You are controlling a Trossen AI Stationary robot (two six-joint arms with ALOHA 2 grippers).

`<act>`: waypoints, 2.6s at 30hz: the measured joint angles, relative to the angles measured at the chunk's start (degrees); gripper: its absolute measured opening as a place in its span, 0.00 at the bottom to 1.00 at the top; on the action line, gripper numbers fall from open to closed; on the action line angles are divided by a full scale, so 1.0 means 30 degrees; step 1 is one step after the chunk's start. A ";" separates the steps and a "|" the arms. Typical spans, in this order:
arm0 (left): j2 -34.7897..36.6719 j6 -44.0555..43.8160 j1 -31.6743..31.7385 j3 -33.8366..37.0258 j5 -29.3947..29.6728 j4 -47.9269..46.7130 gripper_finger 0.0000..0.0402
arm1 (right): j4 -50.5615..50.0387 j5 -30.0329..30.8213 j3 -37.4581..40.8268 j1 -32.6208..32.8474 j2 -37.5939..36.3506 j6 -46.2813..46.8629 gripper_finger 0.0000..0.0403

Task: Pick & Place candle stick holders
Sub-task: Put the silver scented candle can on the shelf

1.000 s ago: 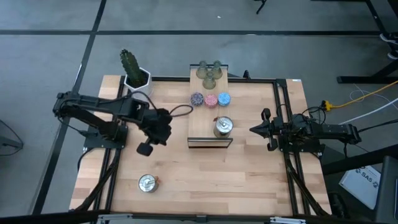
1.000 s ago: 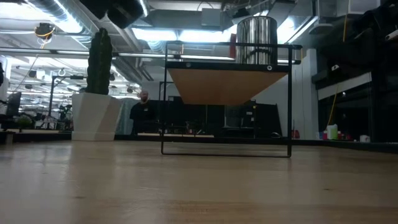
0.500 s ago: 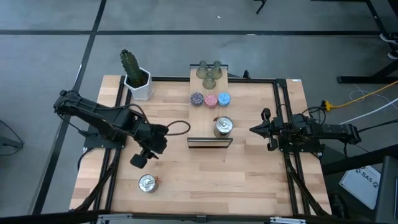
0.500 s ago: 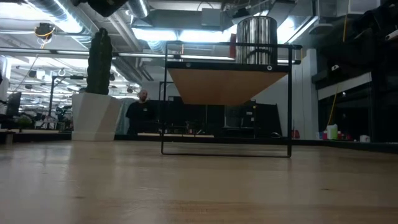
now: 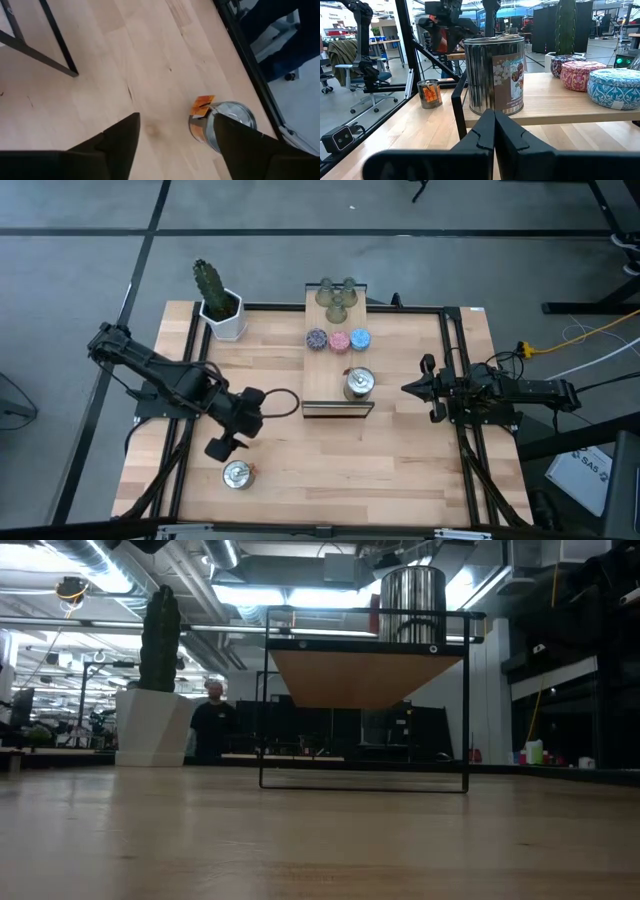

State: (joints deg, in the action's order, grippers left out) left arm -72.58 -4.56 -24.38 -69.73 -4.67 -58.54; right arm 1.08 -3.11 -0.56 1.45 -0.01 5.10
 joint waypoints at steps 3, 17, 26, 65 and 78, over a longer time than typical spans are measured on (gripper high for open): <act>0.0000 -0.0085 -0.0436 0.0000 0.0279 0.0000 0.67 | 0.0005 0.0002 0.0000 -0.0002 0.0000 -0.0002 0.01; 0.0524 0.1912 -0.3397 0.0000 0.2254 -0.1878 0.87 | 0.0000 0.0001 0.0000 -0.0001 0.0000 -0.0001 0.01; 0.0736 0.1048 -0.5614 0.0000 0.2260 -0.1894 0.95 | 0.0005 0.0000 0.0000 -0.0007 0.0000 -0.0006 0.01; -0.3690 -0.6751 -0.8880 0.0000 0.4089 -0.0179 1.00 | 0.0000 0.0006 0.0000 -0.0001 0.0000 0.0000 0.01; -0.4779 -0.6672 -0.8862 0.0327 0.3713 0.0743 1.00 | 0.0000 0.0007 0.0000 0.0000 0.0000 -0.0004 0.01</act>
State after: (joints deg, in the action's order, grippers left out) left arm -86.91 -24.58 -50.97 -68.75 6.47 -56.31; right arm 1.08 -3.09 -0.56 1.45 -0.01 5.09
